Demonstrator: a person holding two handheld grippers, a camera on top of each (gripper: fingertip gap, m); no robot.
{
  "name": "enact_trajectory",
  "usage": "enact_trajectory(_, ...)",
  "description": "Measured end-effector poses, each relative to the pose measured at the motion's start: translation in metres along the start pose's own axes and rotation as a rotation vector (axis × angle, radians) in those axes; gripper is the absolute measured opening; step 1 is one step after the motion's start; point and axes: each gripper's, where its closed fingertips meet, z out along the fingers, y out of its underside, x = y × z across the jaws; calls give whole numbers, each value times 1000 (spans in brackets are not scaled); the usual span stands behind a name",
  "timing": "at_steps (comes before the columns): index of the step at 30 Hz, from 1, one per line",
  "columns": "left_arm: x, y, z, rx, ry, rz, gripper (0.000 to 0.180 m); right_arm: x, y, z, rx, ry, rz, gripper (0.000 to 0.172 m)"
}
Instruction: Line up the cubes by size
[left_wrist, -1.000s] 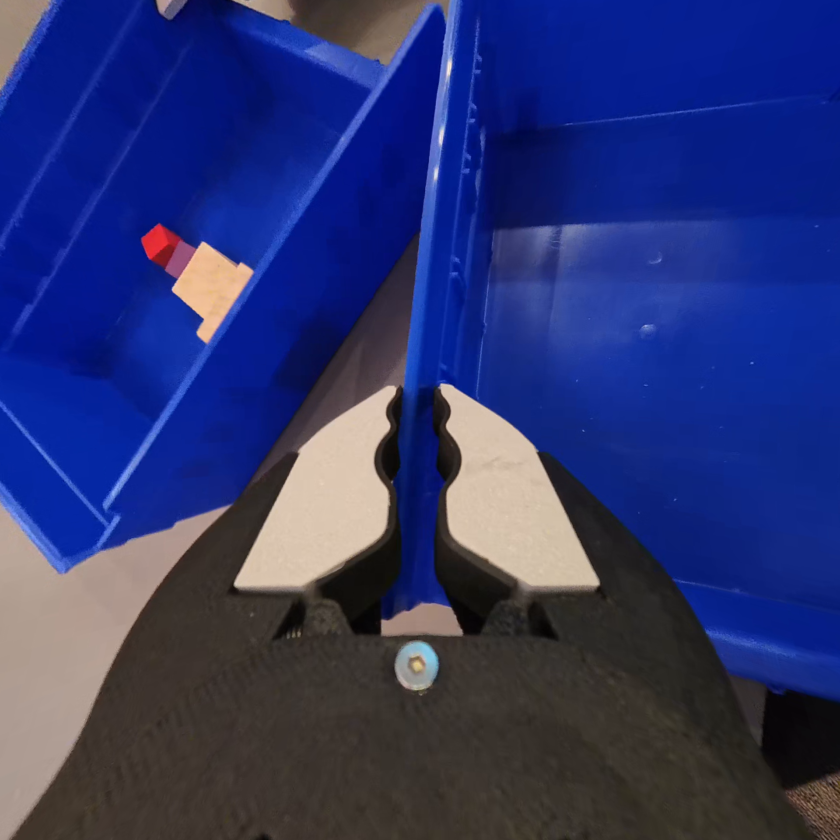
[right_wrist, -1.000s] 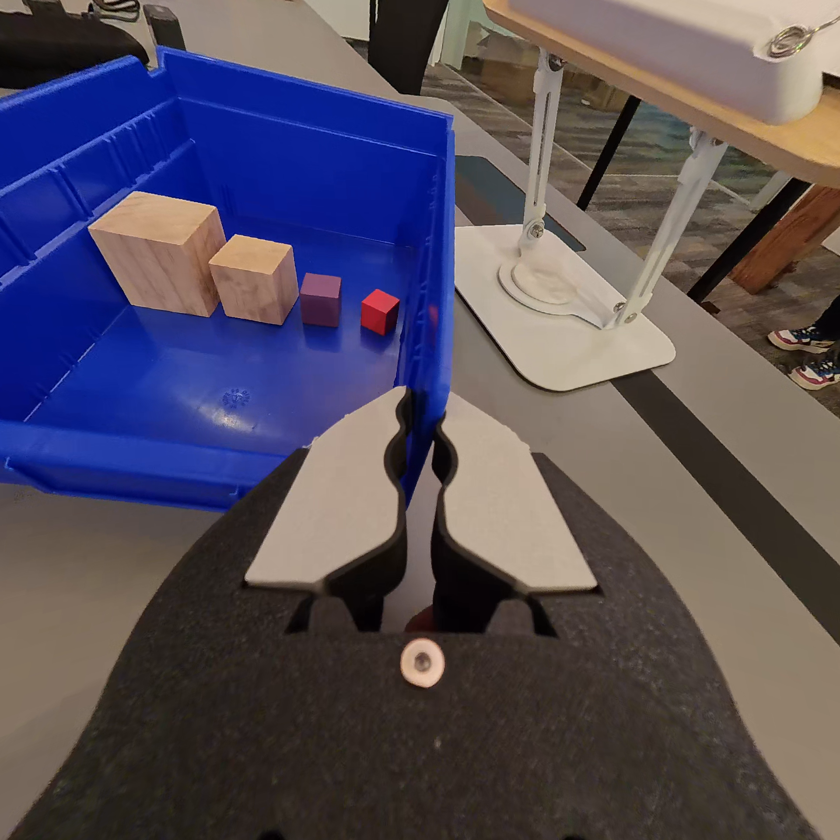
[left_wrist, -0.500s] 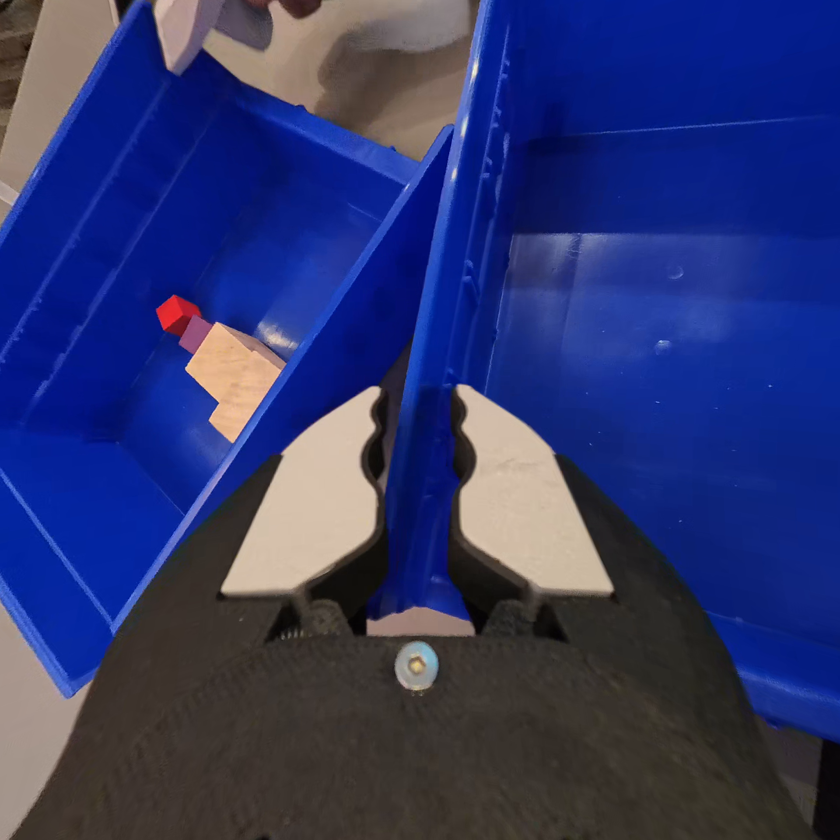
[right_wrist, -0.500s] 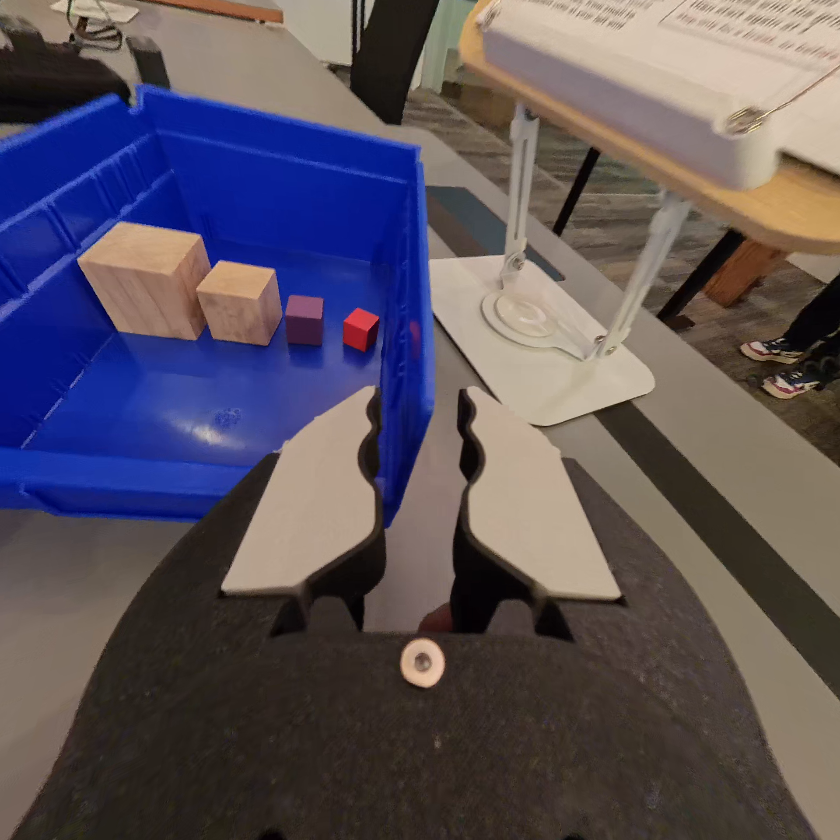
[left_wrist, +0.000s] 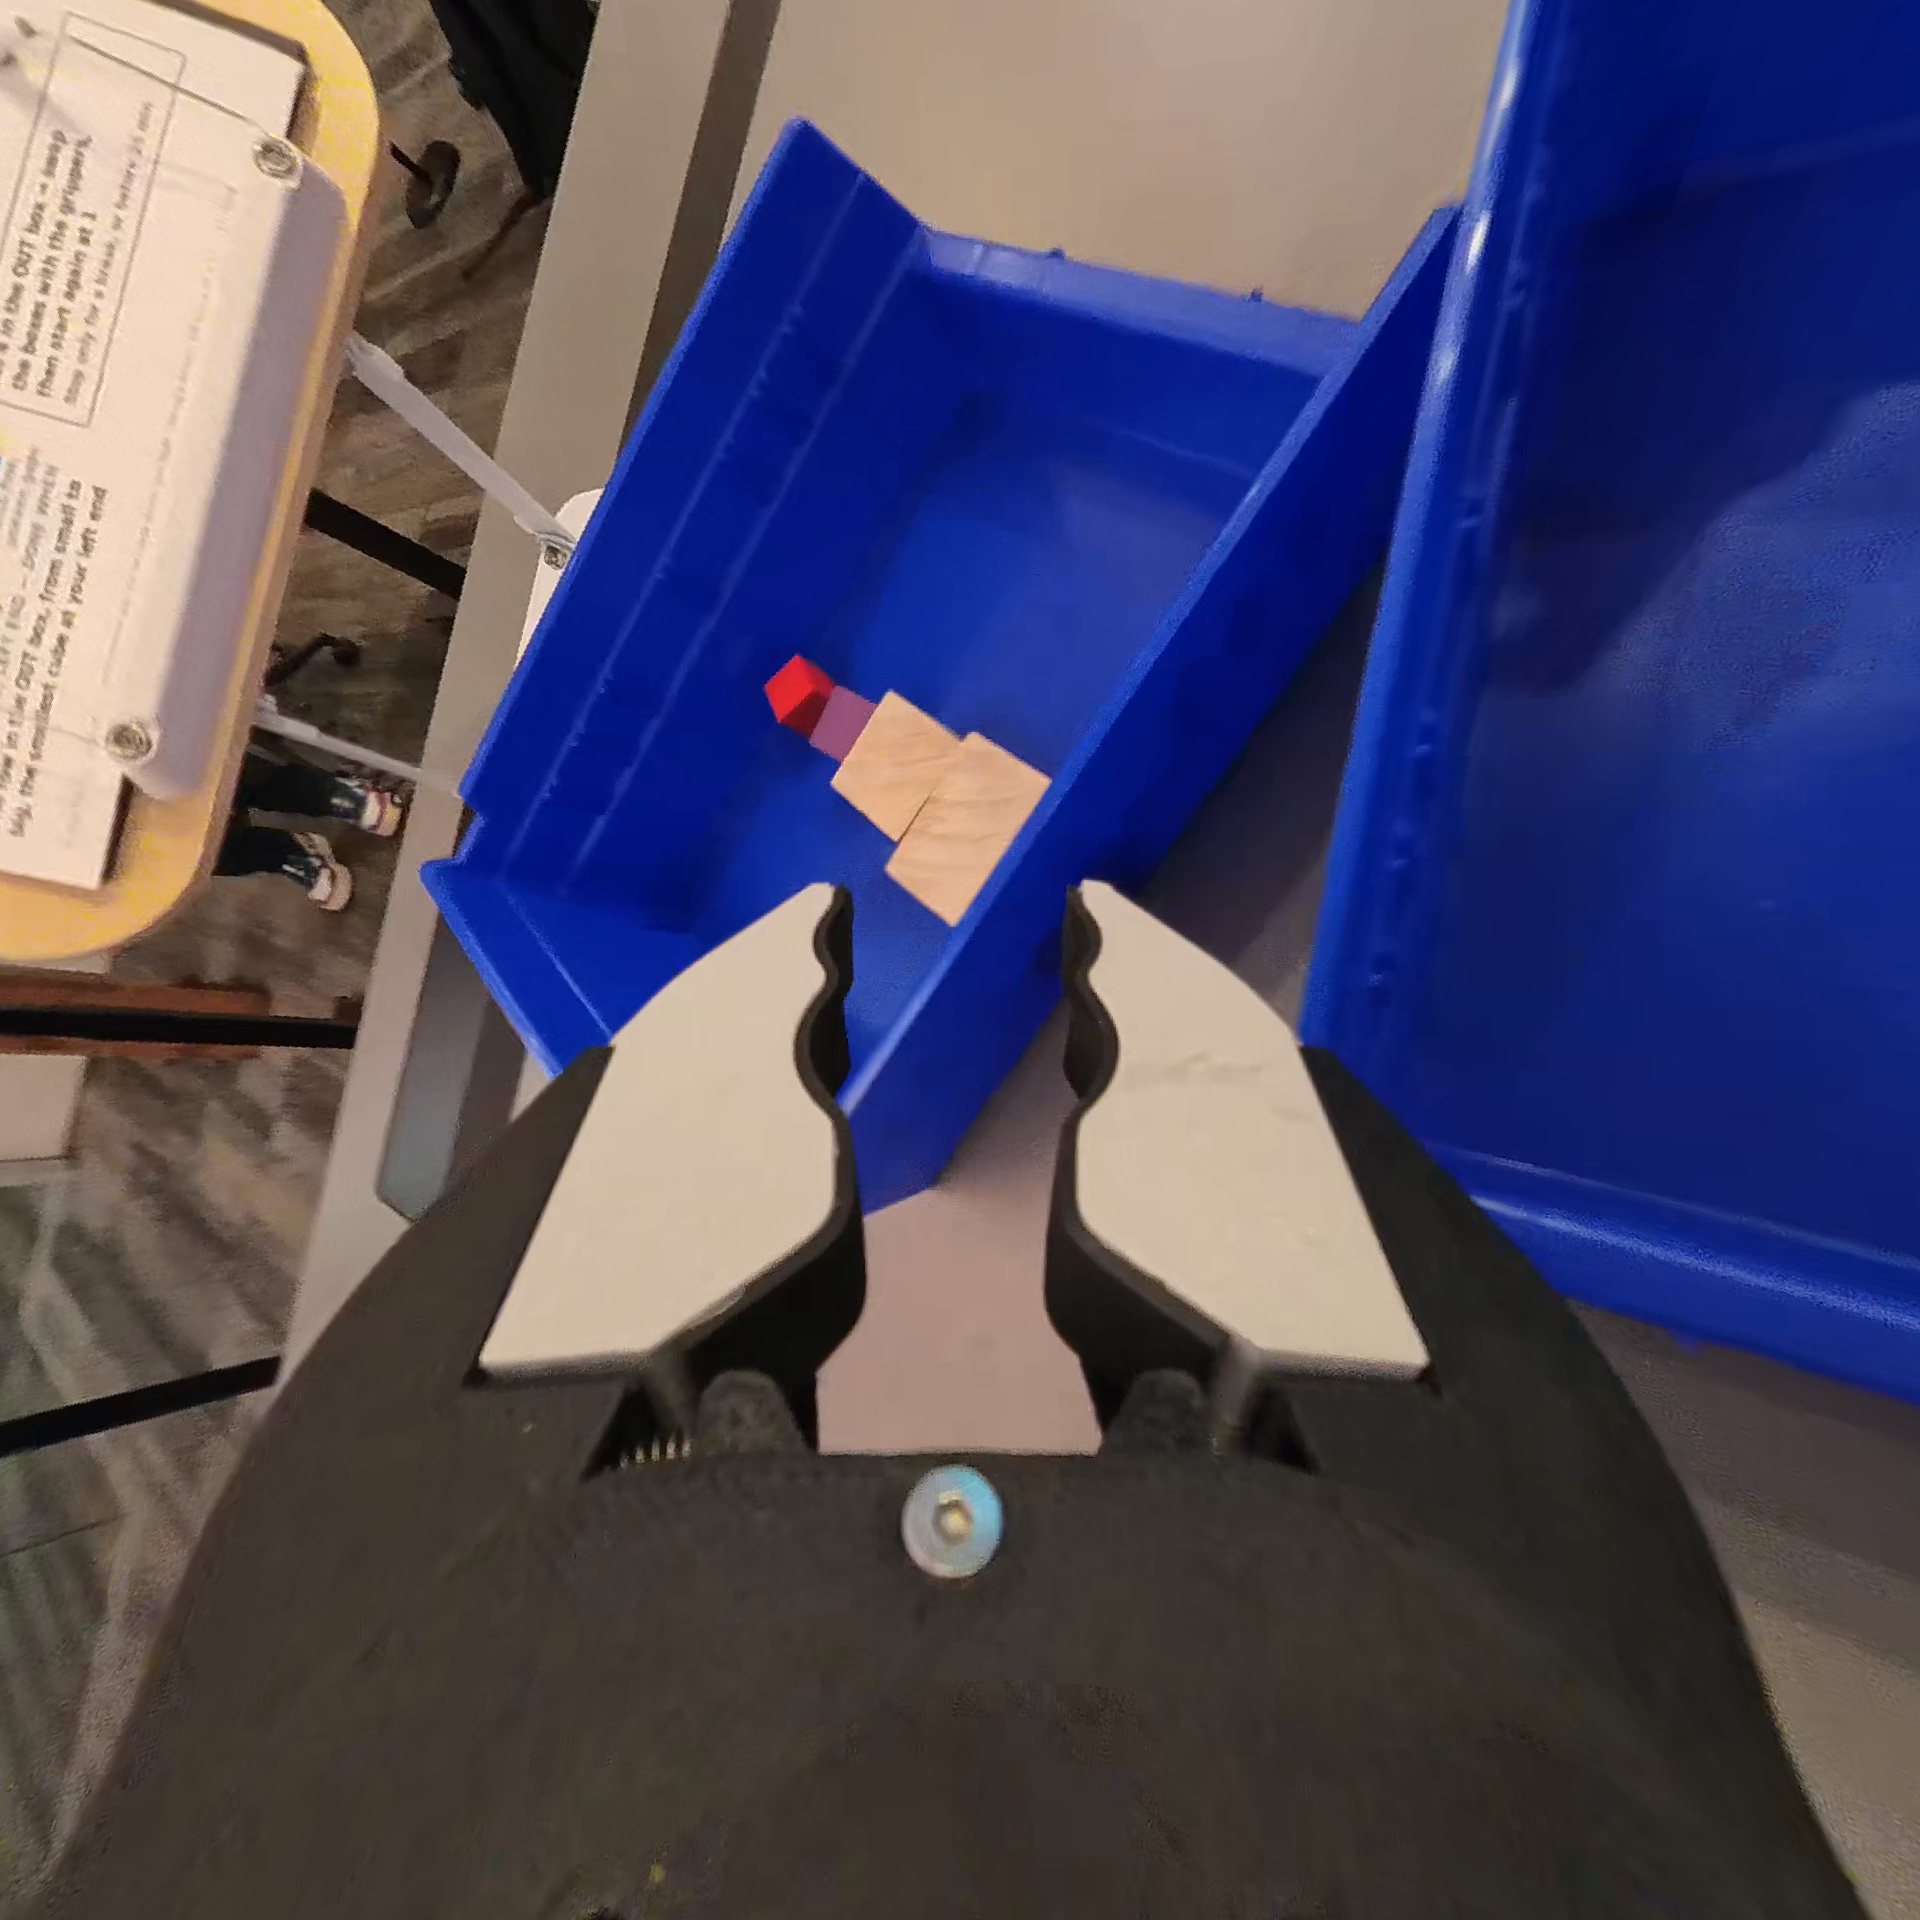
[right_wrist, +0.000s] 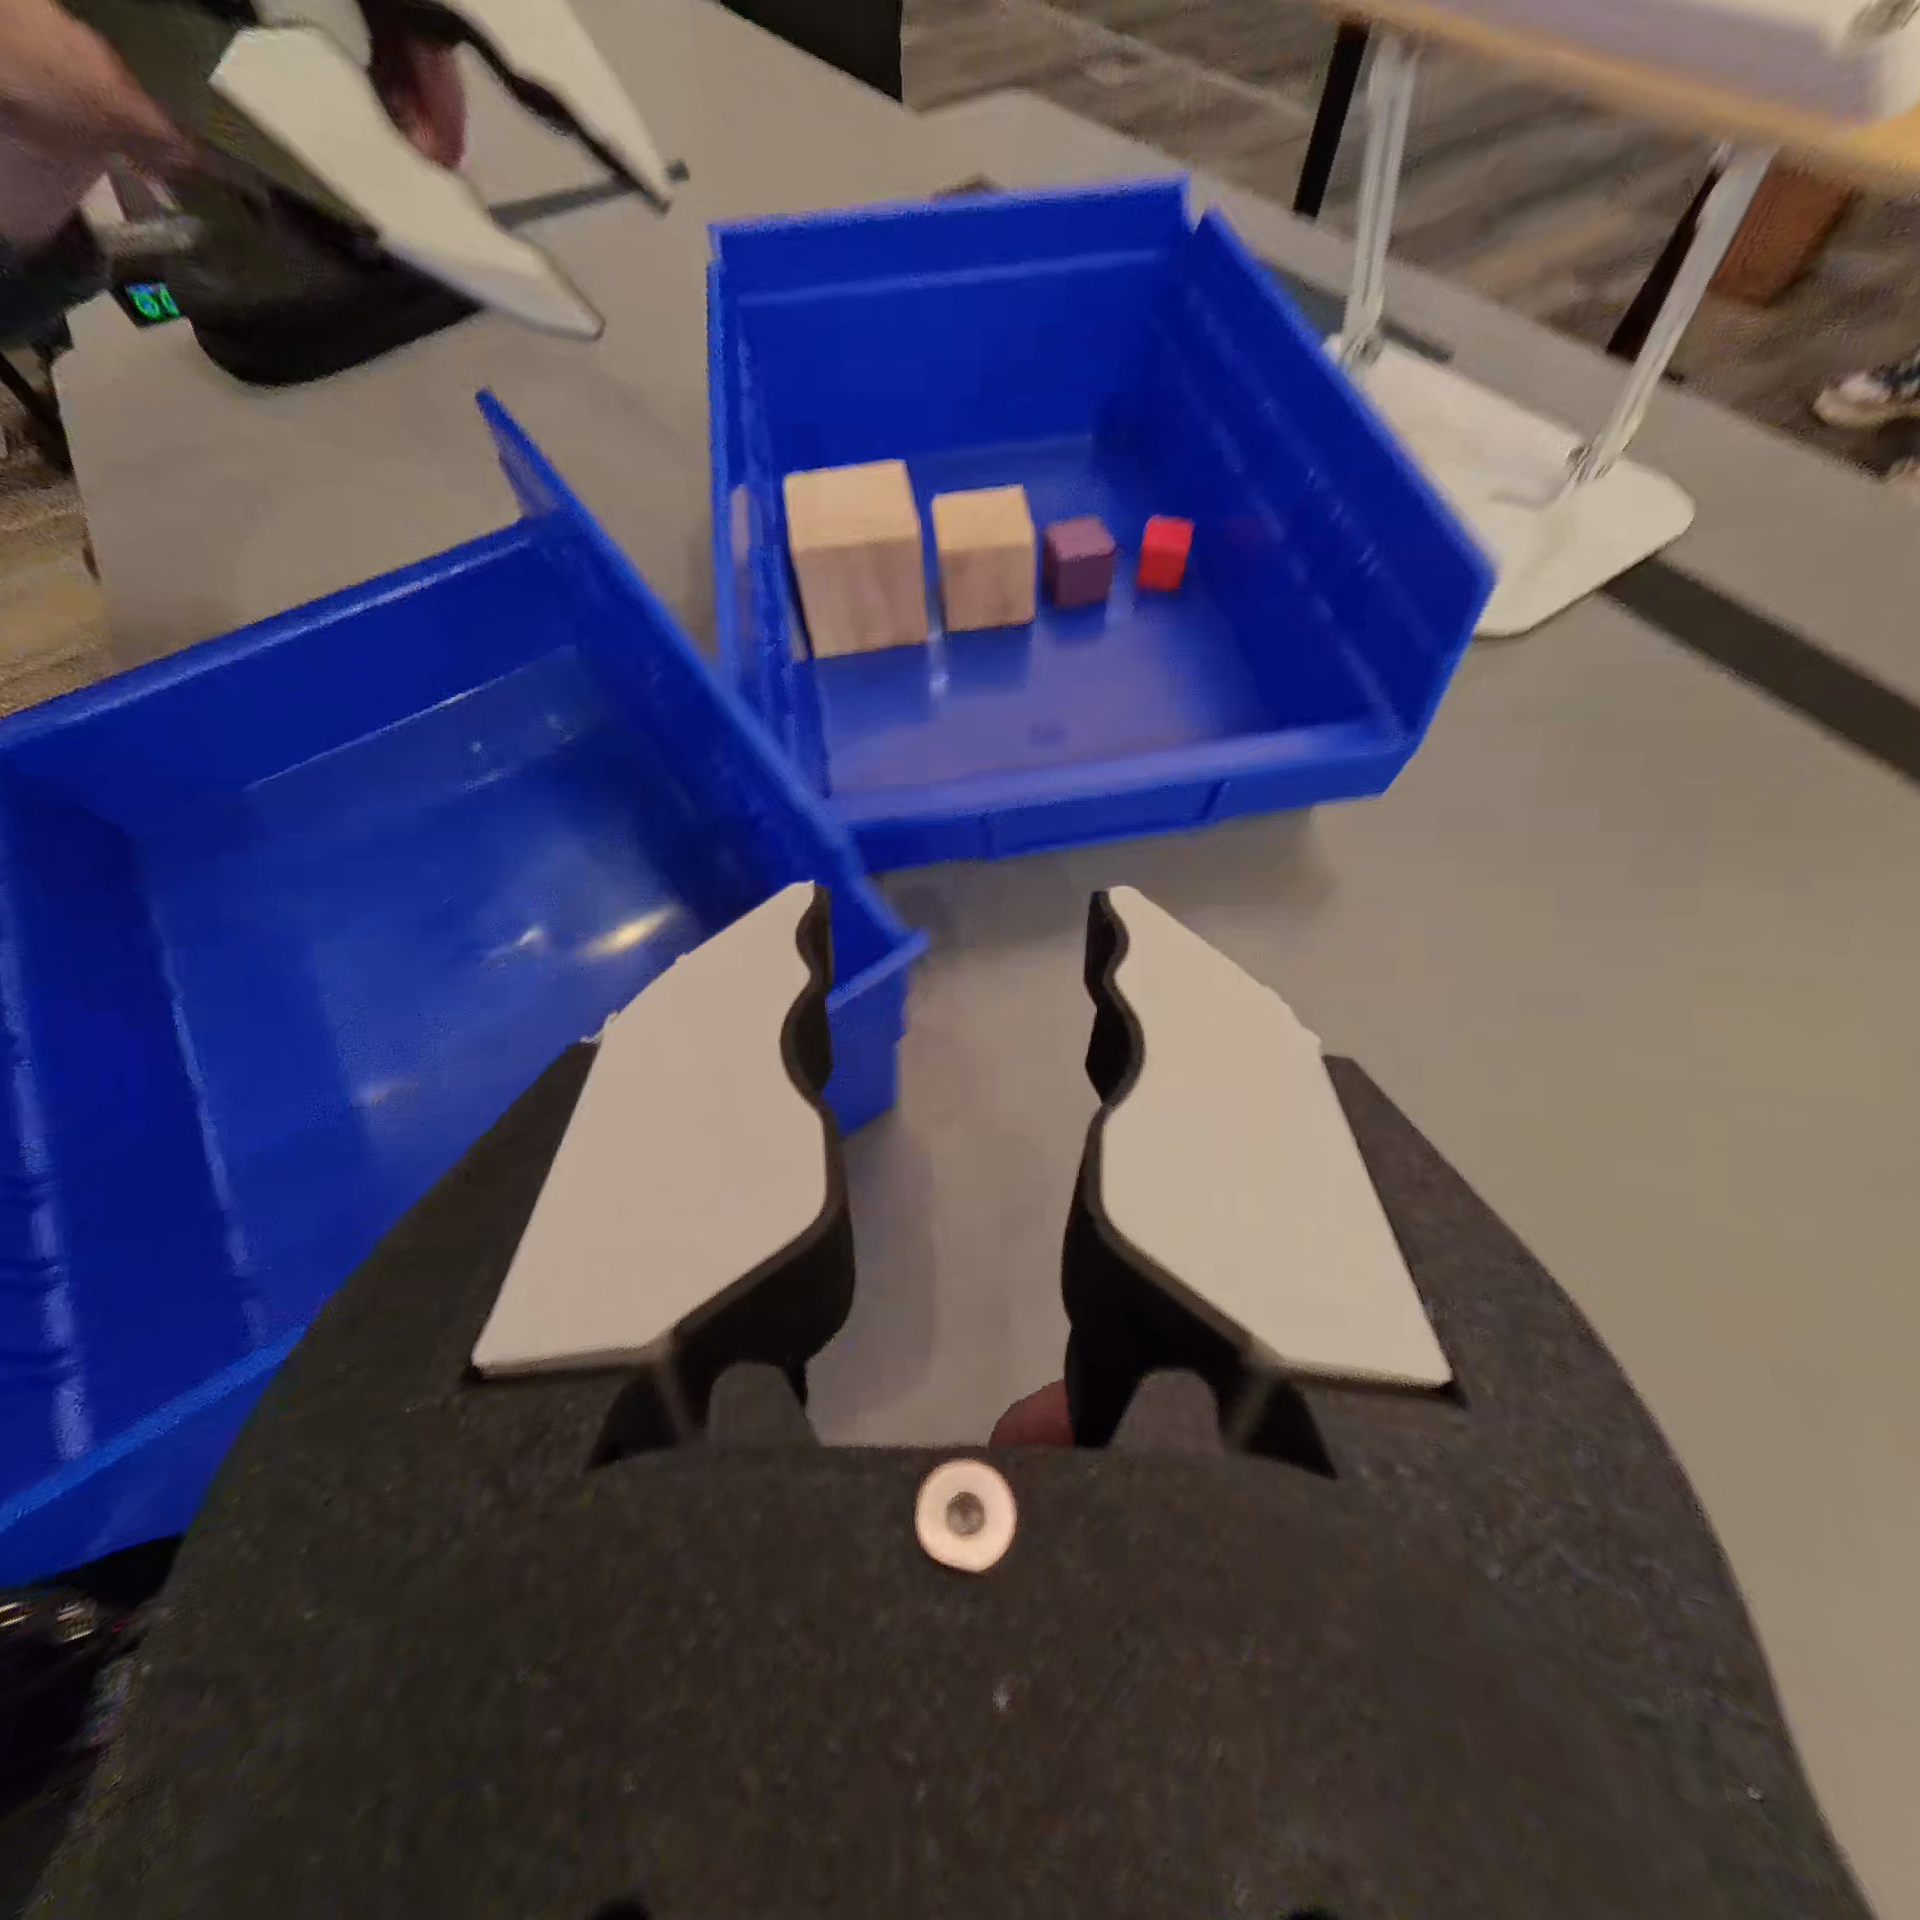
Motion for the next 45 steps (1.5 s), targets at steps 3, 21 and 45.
enact_trajectory(3,-9,11,18,-68,12,96,42,-22,21,-4,-64,28,56,52)
enact_trajectory(21,3,43,52,-209,156,252,17,-59,20,-1,-171,-17,173,45)
enact_trajectory(45,5,43,52,-193,203,289,13,-59,43,8,-341,-15,300,27)
